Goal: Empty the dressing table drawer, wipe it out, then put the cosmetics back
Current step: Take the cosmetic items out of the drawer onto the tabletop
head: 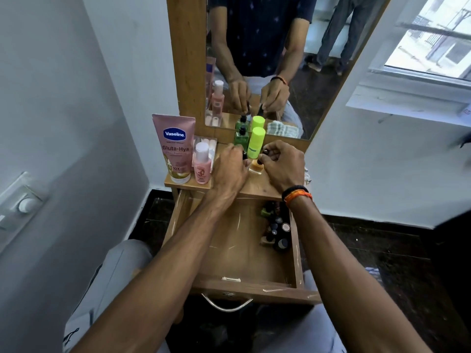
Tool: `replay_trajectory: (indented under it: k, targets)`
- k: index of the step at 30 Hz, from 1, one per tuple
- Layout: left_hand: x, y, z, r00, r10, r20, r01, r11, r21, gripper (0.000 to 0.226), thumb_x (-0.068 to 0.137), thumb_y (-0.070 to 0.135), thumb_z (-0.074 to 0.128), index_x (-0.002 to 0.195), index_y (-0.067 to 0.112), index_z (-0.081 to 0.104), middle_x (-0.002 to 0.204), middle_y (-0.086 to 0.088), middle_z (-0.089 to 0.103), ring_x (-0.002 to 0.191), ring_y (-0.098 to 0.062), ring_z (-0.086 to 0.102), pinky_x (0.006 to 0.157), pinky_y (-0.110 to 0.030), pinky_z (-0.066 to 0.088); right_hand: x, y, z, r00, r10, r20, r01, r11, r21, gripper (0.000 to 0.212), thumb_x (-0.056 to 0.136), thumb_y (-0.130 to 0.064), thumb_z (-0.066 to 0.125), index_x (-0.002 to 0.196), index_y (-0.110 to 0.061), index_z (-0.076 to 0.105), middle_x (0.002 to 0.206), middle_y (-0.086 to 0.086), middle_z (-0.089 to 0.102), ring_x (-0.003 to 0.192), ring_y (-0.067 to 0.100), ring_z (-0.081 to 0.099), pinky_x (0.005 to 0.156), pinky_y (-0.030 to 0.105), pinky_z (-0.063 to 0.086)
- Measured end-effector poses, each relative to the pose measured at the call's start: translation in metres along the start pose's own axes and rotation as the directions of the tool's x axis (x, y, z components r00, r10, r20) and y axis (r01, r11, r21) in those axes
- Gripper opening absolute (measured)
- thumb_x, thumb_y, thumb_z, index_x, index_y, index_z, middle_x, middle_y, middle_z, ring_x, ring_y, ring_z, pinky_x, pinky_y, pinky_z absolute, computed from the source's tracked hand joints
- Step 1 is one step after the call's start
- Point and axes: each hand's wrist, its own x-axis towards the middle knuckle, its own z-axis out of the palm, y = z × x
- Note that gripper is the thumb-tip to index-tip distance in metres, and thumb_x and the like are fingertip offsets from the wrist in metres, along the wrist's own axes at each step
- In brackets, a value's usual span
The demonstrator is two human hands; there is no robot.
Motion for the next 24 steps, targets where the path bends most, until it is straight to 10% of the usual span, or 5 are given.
replay_trajectory:
  k: [24]
  targets:
    - [0.038,-0.018,0.022,0.995,-0.088,-0.048,0.085,0.994,-0.064,0.020,0.084,0.012,0.073,0.102,0.005,0.068,0.102,-0.013,0.067,0.096,-0.029,0.061,0.071,-0.034,0.044,0.035,0.009,0.029,0.999,-0.032,0.024,0.032,0.999,0.025,0.017,0.080,-0.016,0.076,0.096,-0.020,0.073,0.083,-0.007,0.070,0.077,0.008,0.065,0.074,0.031,0.059]
